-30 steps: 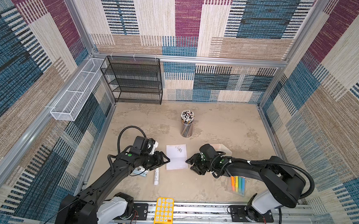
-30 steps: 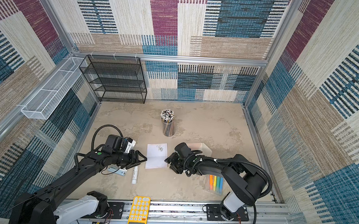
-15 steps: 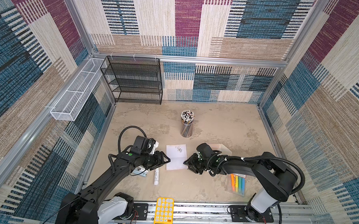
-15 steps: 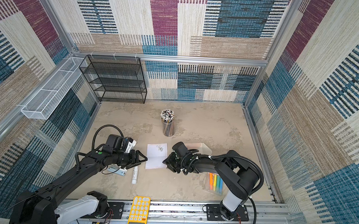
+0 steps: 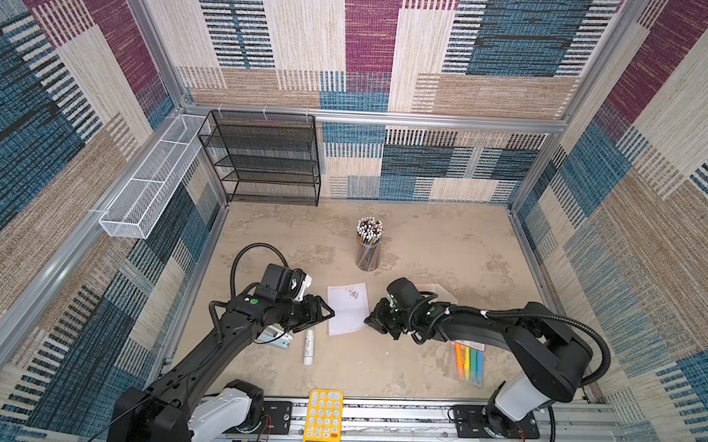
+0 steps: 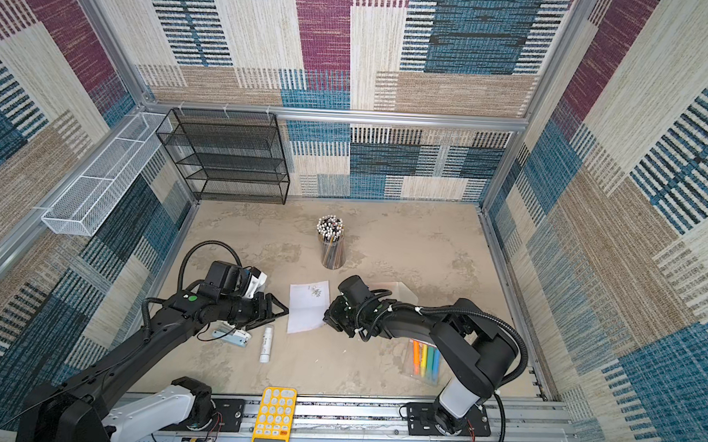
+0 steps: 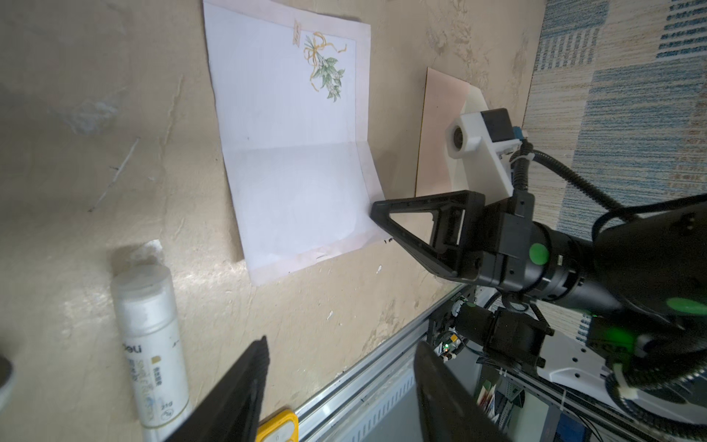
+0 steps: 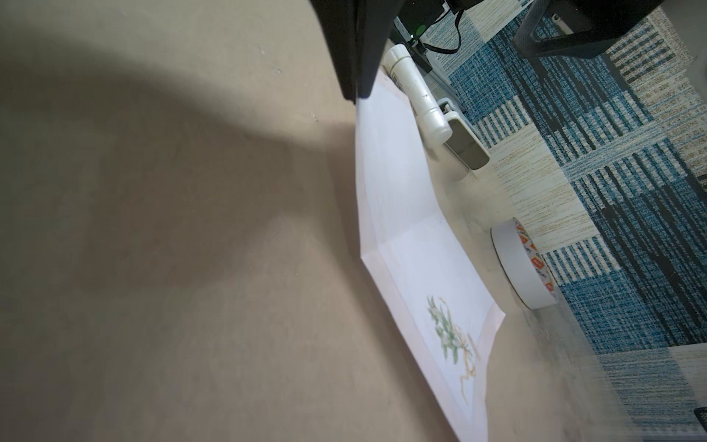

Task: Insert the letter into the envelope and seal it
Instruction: 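Grasp the white letter sheet's edge farthest from the robot with the right gripper, then lift the sheet with the right gripper while the left gripper grasps its nearer edge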

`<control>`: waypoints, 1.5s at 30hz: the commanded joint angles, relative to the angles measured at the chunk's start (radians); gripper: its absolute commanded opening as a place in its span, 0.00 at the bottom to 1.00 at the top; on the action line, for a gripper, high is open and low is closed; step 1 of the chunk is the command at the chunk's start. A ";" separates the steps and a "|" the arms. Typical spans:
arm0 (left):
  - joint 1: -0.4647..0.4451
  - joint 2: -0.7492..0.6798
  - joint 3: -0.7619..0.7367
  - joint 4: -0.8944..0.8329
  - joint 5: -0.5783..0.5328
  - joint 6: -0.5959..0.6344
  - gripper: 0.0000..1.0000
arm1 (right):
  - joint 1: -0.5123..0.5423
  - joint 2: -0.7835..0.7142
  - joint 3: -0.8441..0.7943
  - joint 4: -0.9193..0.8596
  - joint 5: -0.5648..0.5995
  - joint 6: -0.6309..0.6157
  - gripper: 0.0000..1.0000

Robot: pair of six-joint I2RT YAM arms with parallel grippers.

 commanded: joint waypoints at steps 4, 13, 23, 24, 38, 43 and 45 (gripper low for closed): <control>0.001 -0.028 0.110 -0.145 -0.084 0.157 0.64 | -0.040 -0.039 0.155 -0.271 0.045 -0.295 0.00; 0.000 -0.190 0.151 -0.085 -0.155 0.325 0.69 | -0.043 -0.110 0.292 -0.566 0.036 -0.841 0.00; 0.000 -0.286 0.119 0.056 -0.208 0.479 0.75 | -0.044 -0.358 0.246 -0.553 0.103 -1.269 0.00; 0.000 -0.285 0.118 0.066 -0.207 0.491 0.76 | -0.045 -0.359 0.255 -0.569 0.106 -1.302 0.00; -0.002 -0.230 0.154 0.144 -0.169 0.612 0.66 | -0.045 -0.336 0.362 -0.761 0.100 -1.630 0.00; 0.001 -0.228 0.151 0.166 -0.165 0.639 0.64 | -0.045 -0.351 0.376 -0.785 0.122 -1.686 0.00; 0.000 -0.225 0.149 0.170 -0.161 0.651 0.65 | -0.044 -0.360 0.382 -0.786 0.118 -1.710 0.00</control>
